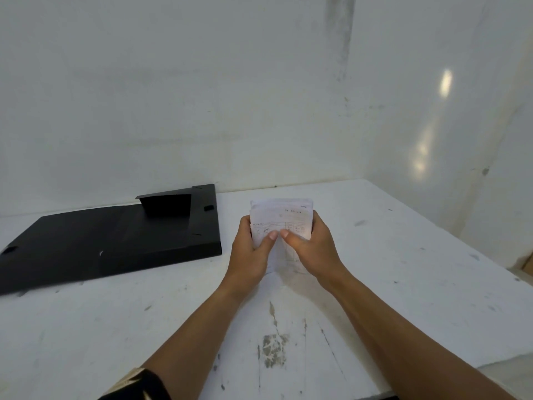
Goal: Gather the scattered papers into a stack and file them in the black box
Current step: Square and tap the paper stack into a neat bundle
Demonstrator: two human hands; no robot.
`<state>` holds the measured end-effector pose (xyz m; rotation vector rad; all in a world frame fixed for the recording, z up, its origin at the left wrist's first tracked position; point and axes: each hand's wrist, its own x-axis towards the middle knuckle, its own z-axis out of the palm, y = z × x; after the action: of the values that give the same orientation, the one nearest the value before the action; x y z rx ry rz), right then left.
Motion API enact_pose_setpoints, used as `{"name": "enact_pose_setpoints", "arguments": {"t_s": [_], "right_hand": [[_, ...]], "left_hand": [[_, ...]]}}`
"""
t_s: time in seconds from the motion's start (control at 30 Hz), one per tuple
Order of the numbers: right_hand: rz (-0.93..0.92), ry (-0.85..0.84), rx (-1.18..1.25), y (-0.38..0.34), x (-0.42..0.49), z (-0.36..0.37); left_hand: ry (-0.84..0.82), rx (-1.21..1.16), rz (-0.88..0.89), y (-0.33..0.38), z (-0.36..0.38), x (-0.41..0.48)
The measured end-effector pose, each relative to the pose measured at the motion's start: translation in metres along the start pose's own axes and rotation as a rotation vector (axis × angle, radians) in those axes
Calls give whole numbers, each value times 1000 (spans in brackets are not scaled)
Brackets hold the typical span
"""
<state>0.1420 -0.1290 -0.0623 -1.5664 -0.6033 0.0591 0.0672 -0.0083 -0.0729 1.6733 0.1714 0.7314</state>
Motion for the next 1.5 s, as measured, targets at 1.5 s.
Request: {"name": "enact_pose_setpoints", "arguments": {"t_s": [1.5], "right_hand": [[189, -146, 145, 11, 0, -35]], "left_hand": [[-88, 2, -71, -6, -20, -5]]}}
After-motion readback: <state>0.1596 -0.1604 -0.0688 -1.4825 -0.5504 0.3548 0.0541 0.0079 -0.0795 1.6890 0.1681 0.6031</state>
